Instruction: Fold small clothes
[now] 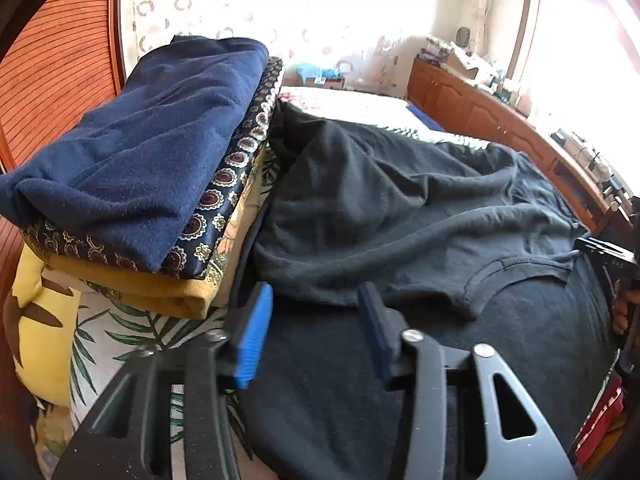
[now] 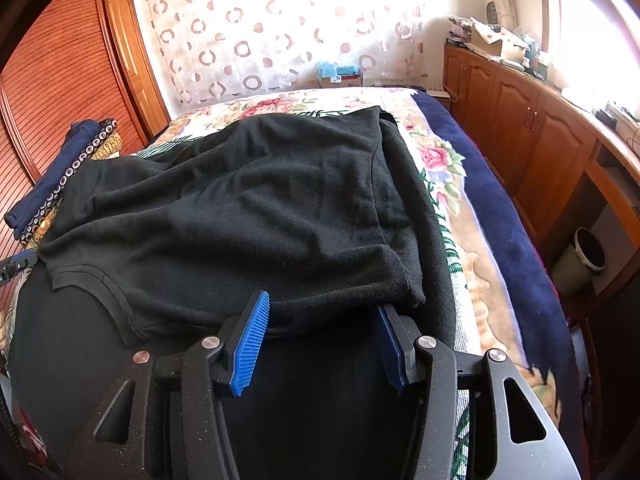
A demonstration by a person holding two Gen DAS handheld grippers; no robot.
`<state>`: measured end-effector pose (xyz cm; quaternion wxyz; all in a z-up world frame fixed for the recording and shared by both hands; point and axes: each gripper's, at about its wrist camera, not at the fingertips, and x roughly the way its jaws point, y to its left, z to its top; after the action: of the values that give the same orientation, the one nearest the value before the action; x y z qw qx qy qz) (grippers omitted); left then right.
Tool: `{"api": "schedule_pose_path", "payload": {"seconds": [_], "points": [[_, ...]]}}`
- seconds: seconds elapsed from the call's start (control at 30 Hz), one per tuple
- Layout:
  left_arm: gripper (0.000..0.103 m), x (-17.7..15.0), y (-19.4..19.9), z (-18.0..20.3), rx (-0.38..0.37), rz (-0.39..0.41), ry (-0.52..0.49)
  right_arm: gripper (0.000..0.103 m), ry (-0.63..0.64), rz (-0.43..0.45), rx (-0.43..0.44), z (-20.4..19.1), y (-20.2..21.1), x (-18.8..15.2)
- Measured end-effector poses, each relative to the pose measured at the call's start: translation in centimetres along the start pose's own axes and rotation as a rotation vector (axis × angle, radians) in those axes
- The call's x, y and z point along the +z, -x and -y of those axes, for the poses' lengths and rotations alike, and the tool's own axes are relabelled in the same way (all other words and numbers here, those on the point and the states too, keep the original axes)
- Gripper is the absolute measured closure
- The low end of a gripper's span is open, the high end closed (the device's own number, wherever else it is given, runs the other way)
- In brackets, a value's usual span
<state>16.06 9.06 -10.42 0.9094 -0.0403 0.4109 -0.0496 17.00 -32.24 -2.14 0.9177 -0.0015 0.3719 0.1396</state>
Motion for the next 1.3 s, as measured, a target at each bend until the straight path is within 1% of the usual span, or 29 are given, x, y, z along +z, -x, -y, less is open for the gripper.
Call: {"api": "schedule_pose_path", "payload": {"seconds": [0.1, 0.13, 0.27, 0.43, 0.47, 0.5, 0.53, 0.57, 0.63, 0.7, 0.83, 0.9, 0.97, 1.07, 1.13, 1.17, 1.2, 1.23, 1.3], "points": [[0.062, 0.2, -0.5, -0.3, -0.009, -0.019, 0.015, 0.049, 0.001, 0.0, -0.001, 0.0, 0.2, -0.1], [0.062, 0.3, -0.8, -0.3, -0.005, -0.026, 0.02, 0.049, 0.002, -0.001, -0.002, -0.2, -0.8, 0.2], [0.062, 0.7, -2.1, -0.9, 0.04, -0.063, 0.053, 0.049, 0.005, -0.001, -0.007, -0.3, -0.6, 0.2], [0.062, 0.8, -2.2, -1.2, 0.029, -0.052, 0.065, 0.049, 0.008, -0.001, -0.009, -0.3, -0.7, 0.2], [0.064, 0.8, -2.0, -1.0, 0.023, -0.039, 0.052, 0.049, 0.008, -0.001, -0.01, -0.3, -0.7, 0.2], [0.072, 0.8, -1.8, -0.8, 0.019, -0.025, 0.036, 0.049, 0.009, -0.001, -0.011, -0.3, -0.7, 0.2], [0.092, 0.9, -1.6, -0.7, 0.021, -0.017, 0.025, 0.049, 0.01, -0.001, -0.011, -0.3, -0.7, 0.2], [0.095, 0.9, -1.3, -0.5, 0.021, -0.005, 0.013, 0.049, 0.011, -0.001, -0.013, -0.3, -0.7, 0.2], [0.097, 1.0, -0.8, 0.1, 0.012, 0.021, -0.01, 0.049, 0.016, -0.001, -0.017, -0.3, -0.8, 0.2], [0.097, 1.0, -0.4, 0.8, 0.024, 0.044, -0.042, 0.049, 0.022, -0.004, -0.024, -0.4, -1.0, 0.2], [0.098, 1.3, 0.5, 1.4, 0.005, 0.077, -0.048, 0.049, 0.016, -0.004, -0.036, -0.5, -1.0, 0.3], [0.098, 1.5, 1.1, 1.7, -0.002, 0.093, -0.05, 0.053, 0.002, -0.011, -0.033, -0.3, -1.0, 0.5], [0.098, 1.6, 1.7, 2.0, -0.003, 0.105, -0.07, 0.054, -0.01, -0.008, -0.033, 0.0, -1.1, 1.0], [0.098, 1.6, 2.4, 2.1, -0.005, 0.117, -0.072, 0.07, -0.033, -0.002, -0.027, 0.6, -1.3, 1.6], [0.098, 1.6, 3.0, 2.1, -0.01, 0.127, -0.071, 0.094, -0.038, 0.002, -0.012, 0.8, -1.5, 1.8], [0.098, 1.6, 3.4, 2.2, -0.017, 0.137, -0.07, 0.095, -0.037, 0.007, -0.007, 0.8, -1.5, 1.8], [0.098, 1.6, 3.8, 2.3, -0.022, 0.146, -0.069, 0.099, -0.032, 0.016, -0.003, 0.8, -1.3, 1.8], [0.098, 1.6, 4.1, 2.4, -0.024, 0.157, -0.068, 0.1, -0.021, 0.034, -0.002, 0.6, -0.9, 1.7], [0.098, 1.6, 5.4, 2.7, -0.022, 0.204, -0.064, 0.101, -0.007, 0.08, -0.003, 0.3, 0.3, 1.6]]}}
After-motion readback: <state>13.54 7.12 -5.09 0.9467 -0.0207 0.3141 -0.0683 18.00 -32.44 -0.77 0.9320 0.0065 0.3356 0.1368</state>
